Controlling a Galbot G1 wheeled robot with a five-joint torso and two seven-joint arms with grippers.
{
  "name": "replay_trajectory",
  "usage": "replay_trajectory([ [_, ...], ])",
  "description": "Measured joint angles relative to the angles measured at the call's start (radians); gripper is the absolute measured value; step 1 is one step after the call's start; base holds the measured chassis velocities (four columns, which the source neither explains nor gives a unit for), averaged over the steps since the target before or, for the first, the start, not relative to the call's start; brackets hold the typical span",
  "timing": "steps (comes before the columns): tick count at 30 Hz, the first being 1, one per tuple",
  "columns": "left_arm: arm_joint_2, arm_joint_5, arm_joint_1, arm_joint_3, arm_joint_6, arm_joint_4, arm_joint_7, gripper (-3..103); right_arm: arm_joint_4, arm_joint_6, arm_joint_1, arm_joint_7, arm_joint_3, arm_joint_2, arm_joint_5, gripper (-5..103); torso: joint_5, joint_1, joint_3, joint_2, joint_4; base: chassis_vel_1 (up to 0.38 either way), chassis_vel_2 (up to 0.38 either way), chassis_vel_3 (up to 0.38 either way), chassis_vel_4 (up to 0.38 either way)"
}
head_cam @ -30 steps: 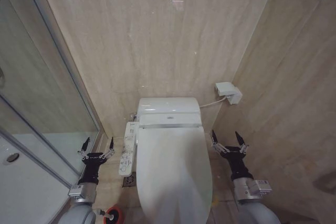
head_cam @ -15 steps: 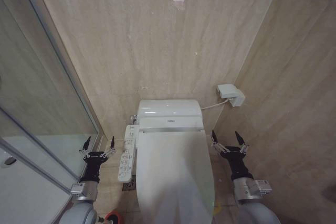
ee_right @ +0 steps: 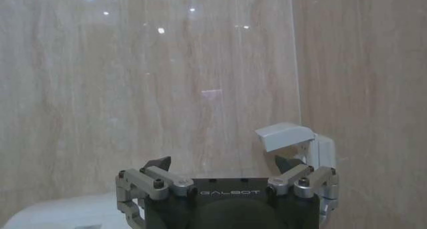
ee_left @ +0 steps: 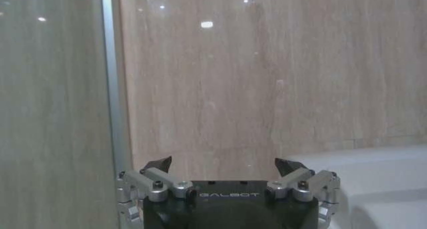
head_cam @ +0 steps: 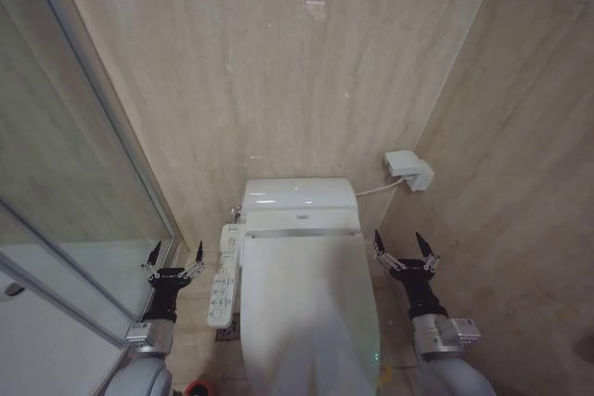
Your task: Open the toilet lid, clean the toilet bowl with a toilet brush, close the toilet lid, and flush.
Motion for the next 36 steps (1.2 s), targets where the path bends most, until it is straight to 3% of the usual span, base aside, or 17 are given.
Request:
replay_trajectory([
  [18, 0.046, -0.022, -0.086, 0.017, -0.005, 0.121, -0.012, 100, 0.000, 0.000, 0.000, 0.000, 0.000, 0.000, 0.000, 100, 0.0000, -0.001, 0.000, 0.000, -0.0001, -0.013, 0.010, 0.011, -0.015],
  [28, 0.138, -0.080, -0.327, 0.086, 0.011, 0.336, 0.007, 100, 0.000, 0.000, 0.000, 0.000, 0.000, 0.000, 0.000, 100, -0.0001, 0.000, 0.000, 0.000, -0.0002, 0.000, 0.000, 0.000, 0.000],
  [36, 0.183, -0.118, -0.515, 0.182, -0.011, 0.498, 0.034, 100, 0.000, 0.000, 0.000, 0.000, 0.000, 0.000, 0.000, 100, 0.0000, 0.000, 0.000, 0.000, 0.0000, 0.000, 0.000, 0.000, 0.000],
])
